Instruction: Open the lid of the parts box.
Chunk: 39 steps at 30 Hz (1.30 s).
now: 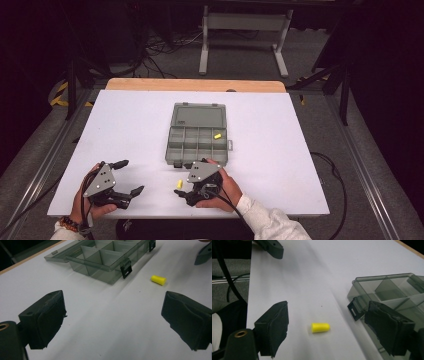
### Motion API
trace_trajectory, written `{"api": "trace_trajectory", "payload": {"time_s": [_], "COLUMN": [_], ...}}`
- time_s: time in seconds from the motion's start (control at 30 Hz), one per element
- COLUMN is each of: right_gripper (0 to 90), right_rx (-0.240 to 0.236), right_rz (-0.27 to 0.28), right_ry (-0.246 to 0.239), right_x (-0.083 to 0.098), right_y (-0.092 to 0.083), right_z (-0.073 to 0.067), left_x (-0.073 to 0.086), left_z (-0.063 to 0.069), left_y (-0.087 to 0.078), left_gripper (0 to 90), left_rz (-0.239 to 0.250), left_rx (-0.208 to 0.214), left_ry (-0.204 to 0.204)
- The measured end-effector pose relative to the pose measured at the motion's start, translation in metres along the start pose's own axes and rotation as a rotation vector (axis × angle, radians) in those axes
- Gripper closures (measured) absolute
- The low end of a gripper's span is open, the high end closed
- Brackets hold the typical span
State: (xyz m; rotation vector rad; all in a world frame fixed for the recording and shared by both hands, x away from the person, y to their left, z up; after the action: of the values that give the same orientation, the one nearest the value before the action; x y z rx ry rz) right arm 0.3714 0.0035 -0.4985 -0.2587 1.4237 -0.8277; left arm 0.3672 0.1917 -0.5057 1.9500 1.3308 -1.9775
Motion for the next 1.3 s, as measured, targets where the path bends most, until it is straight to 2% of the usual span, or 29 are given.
{"api": "trace_trajectory", "payload": {"time_s": [0.43, 0.6, 0.8, 0.83, 0.97, 1.03, 1.23, 1.3], "right_gripper": [35.2, 44.7, 45.9, 45.8, 46.5, 49.8, 60.0, 65.9], "right_rx": [-0.072, -0.098, -0.101, -0.102, -0.130, -0.132, -0.131, -0.141], "right_rz": [-0.085, -0.104, -0.134, -0.138, -0.135, -0.133, -0.128, -0.128], "right_ry": [-0.014, 0.011, 0.034, 0.050, 0.079, 0.089, 0.073, 0.057], "right_x": [0.011, 0.015, 0.019, 0.020, 0.021, 0.022, 0.021, 0.021], "right_y": [0.017, 0.025, 0.033, 0.034, 0.036, 0.036, 0.035, 0.035], "right_z": [-0.009, -0.008, -0.004, -0.004, -0.001, 0.000, -0.001, -0.004], "left_x": [0.000, 0.000, 0.000, 0.000, 0.000, 0.000, 0.000, 0.000], "left_z": [0.001, 0.001, 0.001, 0.001, 0.001, 0.001, 0.002, 0.001], "left_y": [0.001, 0.001, 0.001, 0.001, 0.001, 0.001, 0.001, 0.002], "left_gripper": [6.4, 6.3, 6.4, 6.4, 6.4, 6.4, 6.4, 6.3], "left_rz": [0.001, 0.001, -0.003, -0.002, -0.001, 0.000, -0.003, -0.004], "left_rx": [0.007, 0.007, 0.009, 0.007, 0.008, 0.009, 0.009, 0.009], "left_ry": [-0.005, -0.004, 0.001, 0.000, -0.002, -0.004, 0.000, 0.001]}}
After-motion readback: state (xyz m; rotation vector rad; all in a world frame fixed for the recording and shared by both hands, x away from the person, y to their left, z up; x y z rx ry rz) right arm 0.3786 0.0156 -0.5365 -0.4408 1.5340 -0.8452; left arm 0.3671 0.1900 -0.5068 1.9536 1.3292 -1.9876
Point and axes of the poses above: each handheld gripper's, and its own axes: y roughly forward along the jaws, x roughly out of its underside, z roughly to its right, the point moved 9 cm from there along y, roughly forward along the jaws, and after that the axes turned 5 degrees about -z, right-handed, at the moved point
